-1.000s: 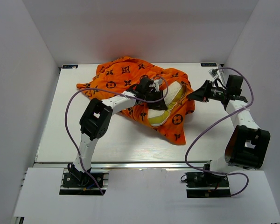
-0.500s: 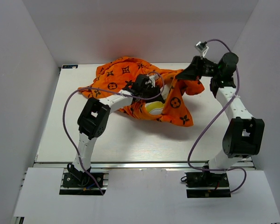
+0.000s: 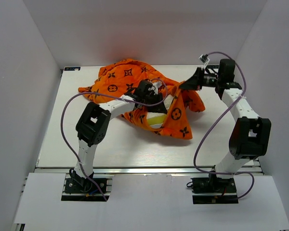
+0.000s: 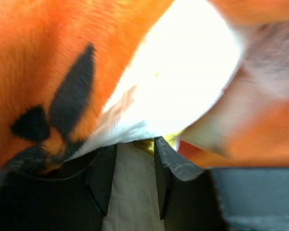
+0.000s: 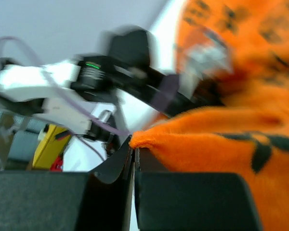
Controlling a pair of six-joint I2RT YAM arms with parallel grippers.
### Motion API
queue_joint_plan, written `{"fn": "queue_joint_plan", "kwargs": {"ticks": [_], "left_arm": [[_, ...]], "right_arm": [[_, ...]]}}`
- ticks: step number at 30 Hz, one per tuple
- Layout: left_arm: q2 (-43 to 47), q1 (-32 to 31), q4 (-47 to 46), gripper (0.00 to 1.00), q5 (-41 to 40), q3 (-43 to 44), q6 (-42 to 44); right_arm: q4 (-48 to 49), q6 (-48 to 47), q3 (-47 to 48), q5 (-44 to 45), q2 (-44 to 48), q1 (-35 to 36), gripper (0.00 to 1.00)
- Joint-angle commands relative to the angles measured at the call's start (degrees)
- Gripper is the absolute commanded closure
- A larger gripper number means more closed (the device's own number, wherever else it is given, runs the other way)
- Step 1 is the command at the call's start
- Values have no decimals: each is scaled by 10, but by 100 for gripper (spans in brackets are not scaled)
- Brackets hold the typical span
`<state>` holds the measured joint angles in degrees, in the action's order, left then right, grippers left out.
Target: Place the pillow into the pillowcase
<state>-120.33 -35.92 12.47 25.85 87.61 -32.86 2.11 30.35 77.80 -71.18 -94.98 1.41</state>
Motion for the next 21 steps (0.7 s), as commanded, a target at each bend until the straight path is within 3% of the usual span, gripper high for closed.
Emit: {"fn": "queue_joint_plan", "kwargs": {"ticks": [1,4,12,13,16,18,21], "left_arm": [[65,18,101,51,-57,-18,17],[134,30,87,47,-61,-12,11],[258,56,83,39,-69,44,37],[266,56,96,41,-62,50,59],[274,50,153,60,-13,35,85],[285,27,180,75,4,-12,111],[296,-16,199,86,5,-66,131]], "right_arm": [[-181,-194,-29,72,30,-32,100],[-229,-251,-46,82,37,-34,100],[-266,-296,-66,92,43,-34,100],[-267,-295,-68,92,44,-34,100],[-265,-287,-63,88,43,-34,100],[-260,-280,-60,85,42,-34,100],[-254,-266,-49,79,40,-34,100]]}}
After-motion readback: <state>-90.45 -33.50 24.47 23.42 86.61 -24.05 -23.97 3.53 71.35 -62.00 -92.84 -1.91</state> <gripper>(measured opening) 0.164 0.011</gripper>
